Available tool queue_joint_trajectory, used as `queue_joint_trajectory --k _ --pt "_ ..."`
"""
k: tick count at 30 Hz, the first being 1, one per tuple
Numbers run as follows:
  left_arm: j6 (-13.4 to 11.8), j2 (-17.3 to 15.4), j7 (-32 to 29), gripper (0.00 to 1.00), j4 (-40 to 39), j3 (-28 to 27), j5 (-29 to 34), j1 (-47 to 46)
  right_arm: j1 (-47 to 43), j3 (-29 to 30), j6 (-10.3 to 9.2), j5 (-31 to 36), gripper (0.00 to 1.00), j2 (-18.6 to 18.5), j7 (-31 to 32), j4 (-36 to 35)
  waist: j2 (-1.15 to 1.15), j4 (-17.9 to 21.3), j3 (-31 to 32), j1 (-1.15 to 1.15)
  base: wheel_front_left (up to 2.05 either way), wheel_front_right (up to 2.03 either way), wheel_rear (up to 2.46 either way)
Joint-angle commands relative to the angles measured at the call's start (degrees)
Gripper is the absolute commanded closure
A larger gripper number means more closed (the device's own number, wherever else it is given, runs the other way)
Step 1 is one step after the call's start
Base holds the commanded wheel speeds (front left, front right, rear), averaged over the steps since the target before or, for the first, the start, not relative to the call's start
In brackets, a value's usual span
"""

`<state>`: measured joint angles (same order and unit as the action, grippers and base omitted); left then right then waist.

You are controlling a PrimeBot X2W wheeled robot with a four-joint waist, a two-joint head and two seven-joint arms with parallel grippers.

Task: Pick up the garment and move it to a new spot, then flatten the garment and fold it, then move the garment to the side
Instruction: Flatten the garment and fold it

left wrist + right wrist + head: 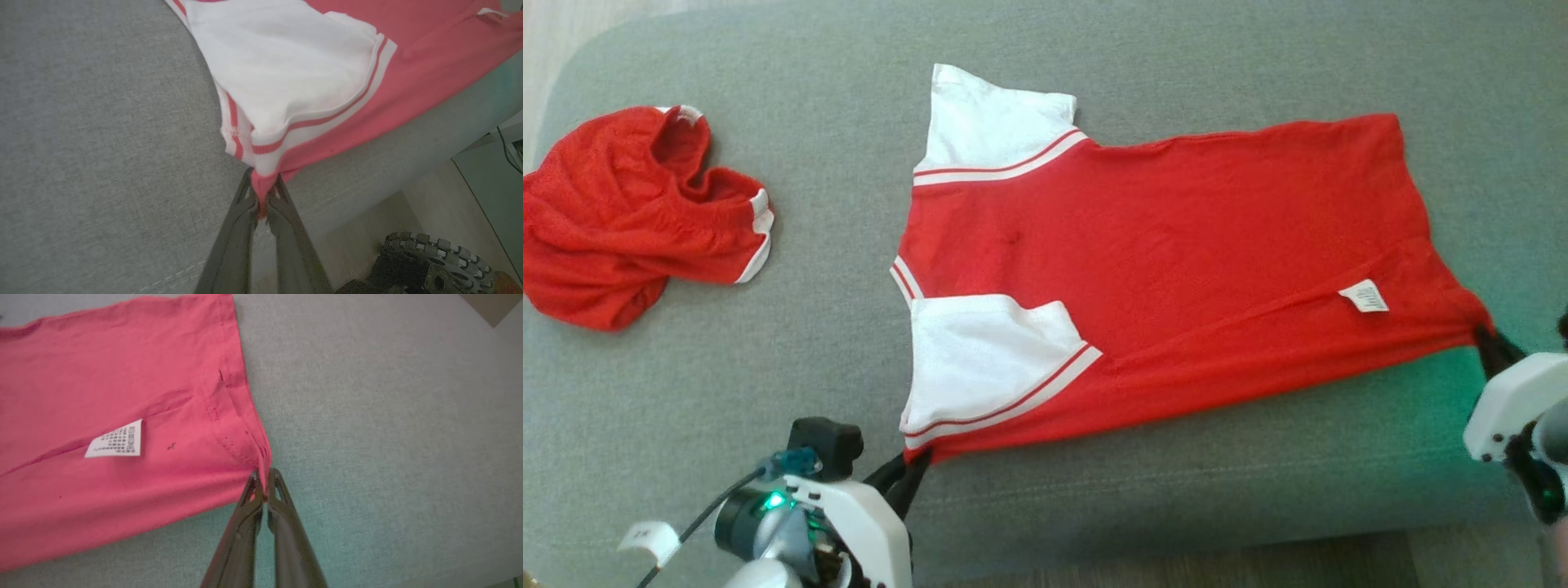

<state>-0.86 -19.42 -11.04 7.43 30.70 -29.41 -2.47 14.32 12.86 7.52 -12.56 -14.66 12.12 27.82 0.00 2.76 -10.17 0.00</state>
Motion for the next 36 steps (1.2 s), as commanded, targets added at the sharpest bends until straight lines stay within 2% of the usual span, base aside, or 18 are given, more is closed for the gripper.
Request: queue_joint_trajectory --k 1,2,3,10,14,17,21,25,30,36 --pt "-0.7 -1.1 -0.8 0.70 -1.9 -2.2 -0.4 -1.1 -0.6 0.9 -0.03 0.9 0.00 -1.2 0.0 -3.0 0.00 -0.2 -0.1 0.00 0.00 0.00 0.00" --pt "-0.9 -1.1 -1.4 0.18 -2.1 -2.1 -0.6 -1.0 -0.7 1.7 -0.03 1.1 0.00 -0.8 0.1 -3.9 0.00 -0.3 -0.2 0.00 0.00 0.00 0.00" --pt "-1.3 -1.1 -1.7 0.00 -2.4 -2.2 -0.5 -1.1 -0.8 2.7 -0.03 1.5 0.00 -0.3 0.1 -5.0 0.00 -0.3 -0.4 0.00 0.00 0.00 0.00" --pt "-3.1 -2.9 -2.8 0.00 -8.0 -3.9 0.4 -3.2 -2.0 6.1 -0.03 6.2 0.00 3.0 0.2 -16.6 0.00 0.1 -2.1 0.00 0.00 0.00 0.00" --pt "-4.2 -4.1 -2.5 0.00 -12.9 -6.3 2.7 -10.4 -2.0 5.5 -0.03 7.1 0.00 5.8 -0.1 -23.7 0.00 0.3 -4.0 0.00 0.00 0.00 0.00" --pt "-3.4 -4.3 -3.2 0.00 -12.6 -7.7 3.7 -18.6 -1.4 3.6 -0.03 6.7 0.00 7.4 -0.4 -26.9 0.00 0.6 -6.2 0.00 0.00 0.00 0.00" --pt "0.6 -2.6 -5.5 0.00 -6.5 -8.7 0.6 -31.3 -0.1 -0.4 -0.03 4.9 0.00 8.8 -2.2 -29.1 0.00 1.8 -10.3 0.00 0.00 0.00 0.00" --pt "4.1 -2.6 -9.7 0.00 2.9 -7.7 0.8 -44.2 1.7 -3.8 -0.03 3.2 0.00 9.4 -3.9 -29.8 0.00 3.8 -14.4 0.00 0.00 0.00 0.00" --pt "6.2 -3.1 -13.3 0.00 15.3 -6.2 2.1 -56.7 3.9 -6.8 -0.03 2.4 0.00 9.0 -5.8 -29.5 0.00 6.7 -18.3 0.00 0.00 0.00 0.00" --pt "7.4 -3.5 -15.5 0.00 27.4 -3.6 3.9 -65.8 5.6 -8.4 -0.03 2.6 0.00 8.5 -8.0 -27.6 0.00 9.7 -21.8 0.00 0.00 0.00 0.00"
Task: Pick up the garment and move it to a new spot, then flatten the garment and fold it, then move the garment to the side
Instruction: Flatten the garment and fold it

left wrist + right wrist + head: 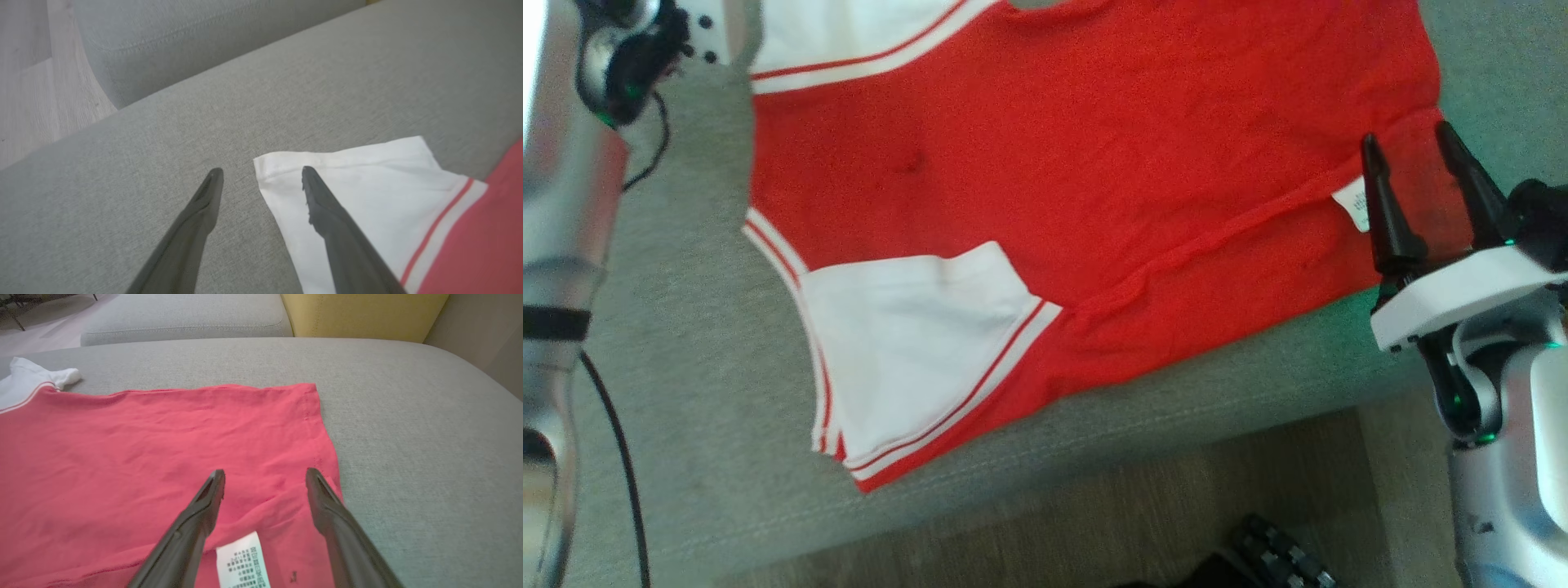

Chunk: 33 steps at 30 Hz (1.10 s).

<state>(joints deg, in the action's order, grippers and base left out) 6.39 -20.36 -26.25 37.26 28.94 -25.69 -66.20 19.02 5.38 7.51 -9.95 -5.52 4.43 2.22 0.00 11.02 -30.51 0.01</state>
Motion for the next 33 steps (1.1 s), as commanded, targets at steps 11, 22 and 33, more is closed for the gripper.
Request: queue_joint_trajectory --k 11,22,33 --pt "1.0 -4.9 0.8 0.00 8.8 3.4 2.2 -8.9 3.8 -0.9 -0.02 0.1 0.00 -0.8 -3.2 -0.2 0.00 4.2 -4.3 -0.01 0.00 0.00 0.00" --pt "1.1 -6.6 1.2 1.00 8.0 12.9 -4.8 -9.8 6.1 -0.2 -0.02 -0.4 0.00 -1.5 -2.7 0.6 0.00 4.2 -4.0 -0.01 0.00 0.00 0.00" --pt "1.1 -9.5 8.5 1.00 4.6 21.8 -12.0 -10.5 25.7 0.4 -0.02 -1.2 0.00 -2.2 13.0 18.9 0.00 3.4 -1.1 -0.01 0.00 0.00 0.00"
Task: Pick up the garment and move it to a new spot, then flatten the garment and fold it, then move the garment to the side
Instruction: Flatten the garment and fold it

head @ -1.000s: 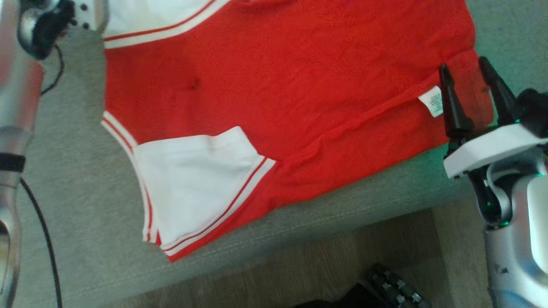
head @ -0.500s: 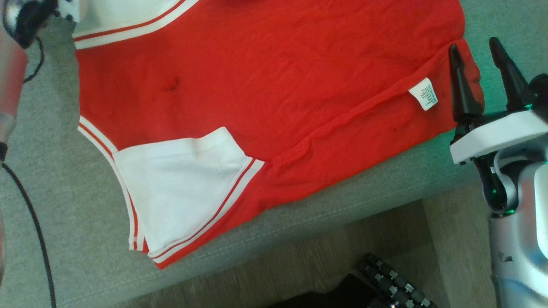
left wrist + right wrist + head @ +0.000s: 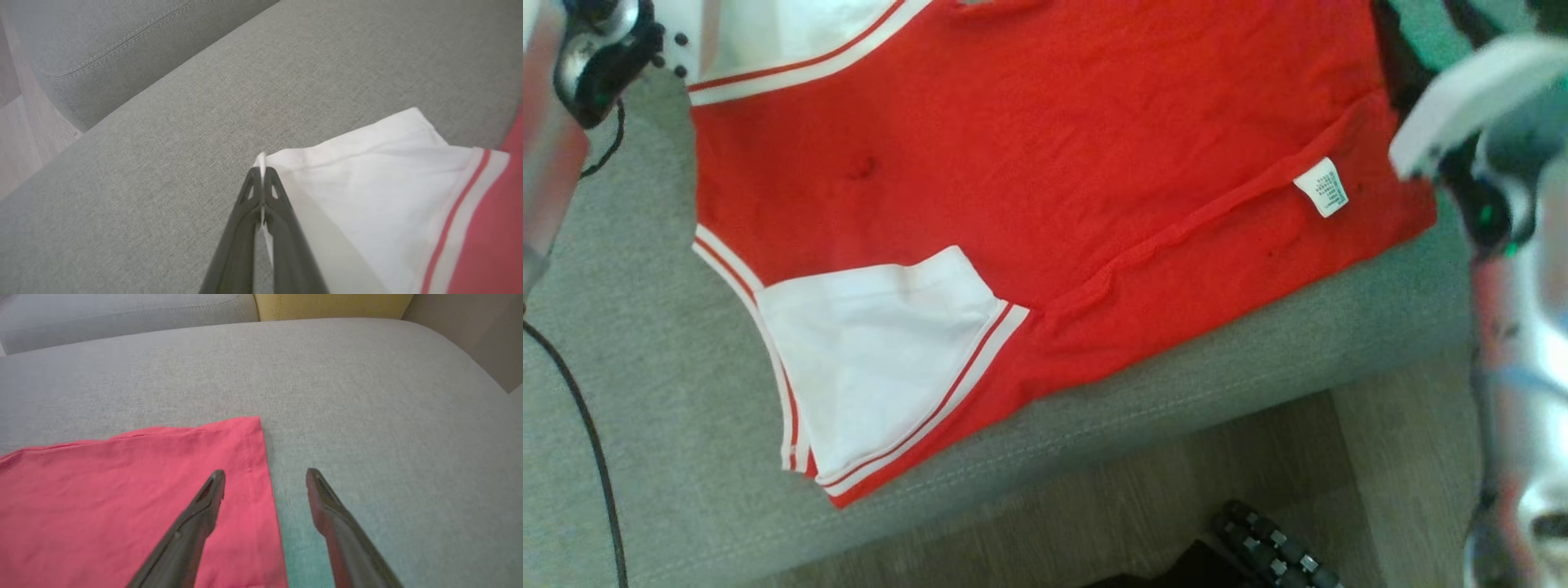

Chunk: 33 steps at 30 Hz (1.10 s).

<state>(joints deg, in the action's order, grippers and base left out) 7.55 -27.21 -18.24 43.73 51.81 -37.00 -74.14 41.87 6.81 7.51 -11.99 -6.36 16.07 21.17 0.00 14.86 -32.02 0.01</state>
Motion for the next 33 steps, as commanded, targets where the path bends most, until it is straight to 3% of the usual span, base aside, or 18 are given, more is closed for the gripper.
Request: queue_joint_trajectory --k 1,10,27,29,33 --pt "-0.1 -2.8 0.7 1.00 -2.2 -0.4 -1.4 -2.7 4.9 -1.7 -0.02 1.5 0.00 -1.8 3.2 2.4 0.00 -0.7 0.6 -0.01 0.00 0.00 0.00" --pt "-0.1 -4.2 1.9 1.00 -5.2 6.0 -5.7 -4.9 19.9 -6.5 -0.02 4.4 0.00 -4.1 13.8 19.8 0.00 -3.1 0.9 -0.01 0.00 0.00 0.00" --pt "-0.1 -4.5 3.5 1.00 -7.1 13.7 -9.5 -9.4 31.2 -5.9 -0.02 8.6 0.00 -6.3 12.1 35.3 0.00 -7.0 -0.4 -0.01 0.00 0.00 0.00" --pt "-0.1 -4.5 3.8 1.00 -7.3 14.4 -10.0 -9.7 32.2 -5.8 -0.02 8.9 0.16 -6.5 11.3 36.5 0.00 -7.4 -0.6 -0.01 0.00 0.00 0.00" --pt "-0.1 -4.6 4.2 1.00 -7.4 15.7 -10.9 -10.3 33.5 -5.9 -0.02 9.6 0.85 -6.7 9.8 38.7 0.00 -7.8 -0.8 -0.01 0.00 0.00 0.00"
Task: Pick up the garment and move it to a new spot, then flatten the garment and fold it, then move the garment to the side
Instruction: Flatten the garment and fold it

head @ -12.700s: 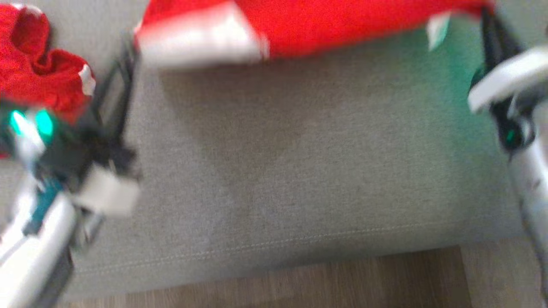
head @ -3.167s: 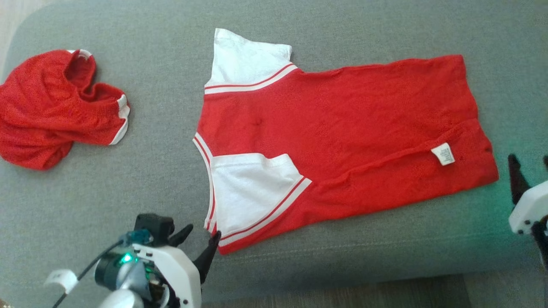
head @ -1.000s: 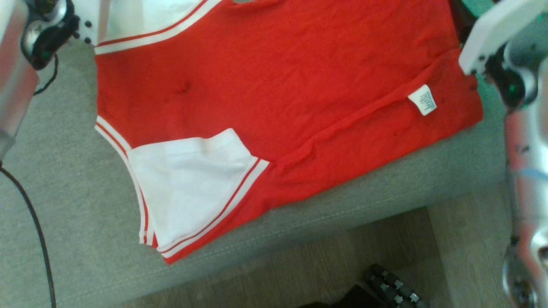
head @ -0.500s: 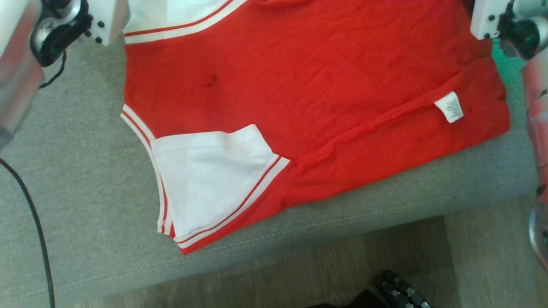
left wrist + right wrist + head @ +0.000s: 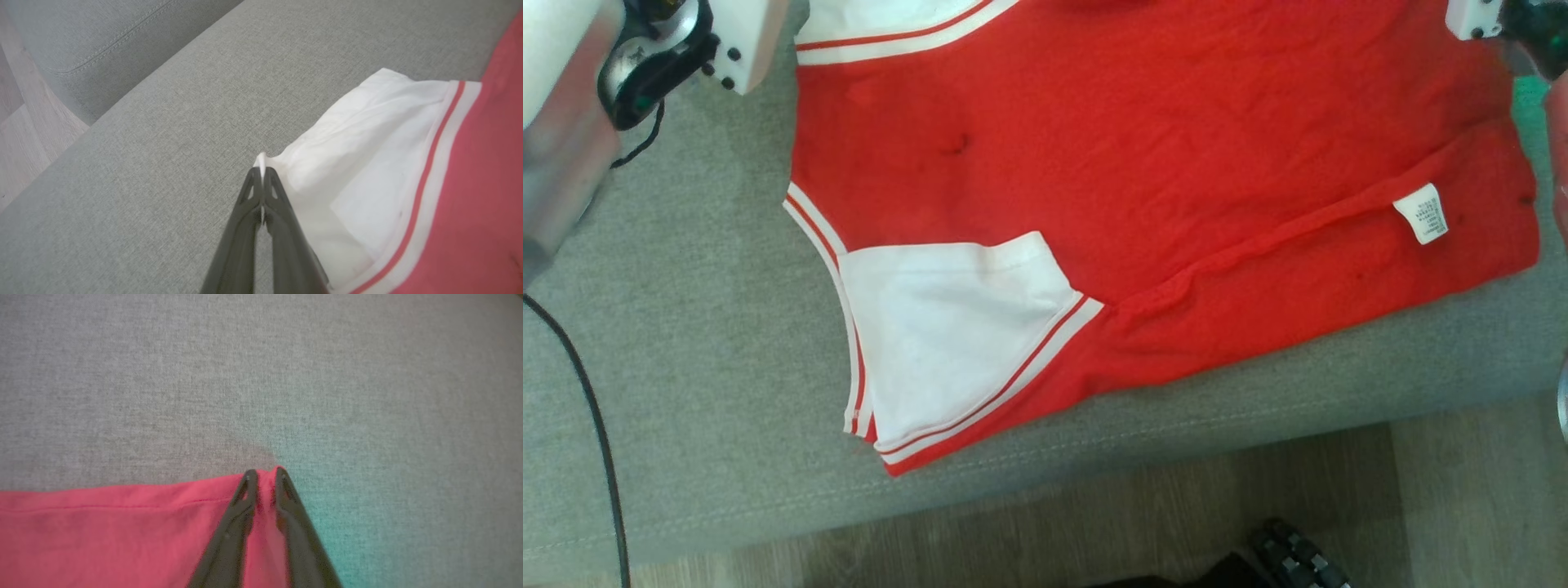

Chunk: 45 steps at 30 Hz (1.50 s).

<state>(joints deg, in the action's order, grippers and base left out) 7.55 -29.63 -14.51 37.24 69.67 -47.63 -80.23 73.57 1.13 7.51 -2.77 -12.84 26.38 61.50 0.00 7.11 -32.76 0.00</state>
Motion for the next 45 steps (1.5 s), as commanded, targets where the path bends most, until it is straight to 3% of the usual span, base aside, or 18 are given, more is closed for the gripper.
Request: queue_joint_trajectory --k 1,6,20,25,29,36,45 --pt "-0.1 -2.2 0.6 1.00 -0.8 -1.8 -0.4 -4.4 2.2 -0.3 -0.02 0.5 1.00 -0.2 -1.1 -1.4 0.00 0.0 -0.1 0.00 0.00 0.00 0.00" --pt "-0.1 -2.8 3.4 1.00 -0.3 -0.6 0.5 -6.0 3.8 -0.4 -0.02 1.6 1.00 -0.6 -4.8 -0.2 0.00 0.2 -0.4 0.00 0.00 0.00 0.00" --pt "-1.4 -1.7 18.3 1.00 5.9 -1.5 5.3 -10.1 6.9 2.9 -0.02 -0.3 1.00 -1.2 -16.1 1.7 0.00 0.6 -0.2 0.00 0.00 0.00 0.00" --pt "-1.1 -2.0 20.3 1.00 5.8 -1.4 4.4 -8.3 5.9 1.3 -0.02 -2.4 1.00 -1.2 -16.9 2.8 0.00 0.5 1.3 0.00 0.00 0.00 0.00" --pt "-1.2 -3.5 22.9 1.00 2.1 -1.4 2.8 -3.7 3.2 -1.5 -0.02 -6.3 1.00 -3.9 -17.0 2.8 0.00 -0.7 3.6 0.00 0.00 0.00 0.00" --pt "-4.7 -7.4 24.9 1.00 -8.1 -1.2 1.6 3.7 -2.6 -5.5 -0.02 -13.7 1.00 -7.9 -15.9 -0.7 0.00 -2.7 6.5 0.00 0.00 0.00 0.00" --pt "-12.8 -14.7 23.4 1.00 -27.4 -0.4 1.0 12.4 -12.0 -10.8 -0.02 -22.0 1.00 -12.5 -11.9 -7.8 0.00 -4.2 9.5 0.00 0.00 0.00 0.00"
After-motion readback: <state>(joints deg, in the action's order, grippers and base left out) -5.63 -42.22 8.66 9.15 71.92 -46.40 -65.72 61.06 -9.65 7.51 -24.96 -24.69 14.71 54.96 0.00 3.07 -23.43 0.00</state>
